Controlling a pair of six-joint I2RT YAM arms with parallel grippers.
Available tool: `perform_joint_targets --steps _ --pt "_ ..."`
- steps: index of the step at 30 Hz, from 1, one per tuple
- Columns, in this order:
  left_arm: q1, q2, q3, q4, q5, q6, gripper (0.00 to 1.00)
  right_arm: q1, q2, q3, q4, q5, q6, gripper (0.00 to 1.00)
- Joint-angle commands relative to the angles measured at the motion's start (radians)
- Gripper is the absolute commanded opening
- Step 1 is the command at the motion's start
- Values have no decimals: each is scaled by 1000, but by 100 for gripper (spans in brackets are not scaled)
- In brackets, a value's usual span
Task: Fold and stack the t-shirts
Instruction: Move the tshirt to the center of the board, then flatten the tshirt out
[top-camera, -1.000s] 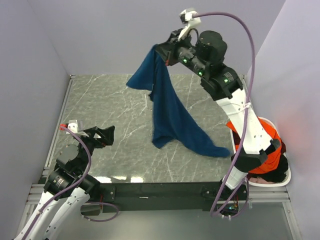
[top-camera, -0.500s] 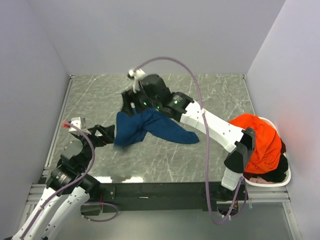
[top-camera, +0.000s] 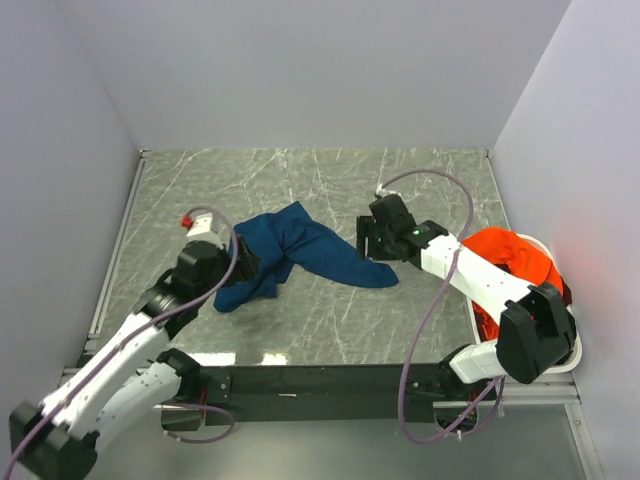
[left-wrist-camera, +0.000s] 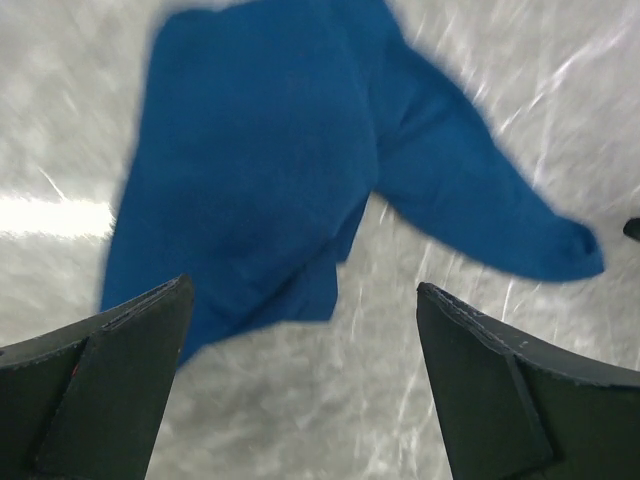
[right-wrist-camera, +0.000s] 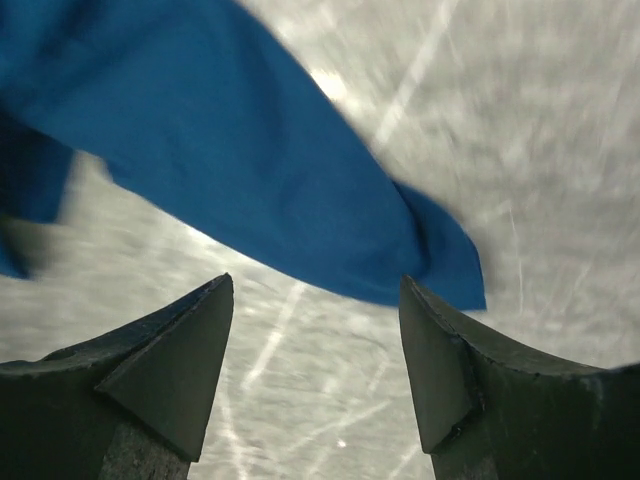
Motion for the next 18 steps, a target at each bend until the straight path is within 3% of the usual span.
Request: perform_joint_targets --steps 1,6,18 --pt "-1 147 51 -12 107 -114 99 9 32 -62 18 73 46 73" --pt "-7 363 92 -84 127 -188 99 10 98 -70 19 122 36 73" --pt "-14 523 33 9 96 -309 100 -10 210 -122 61 123 13 73"
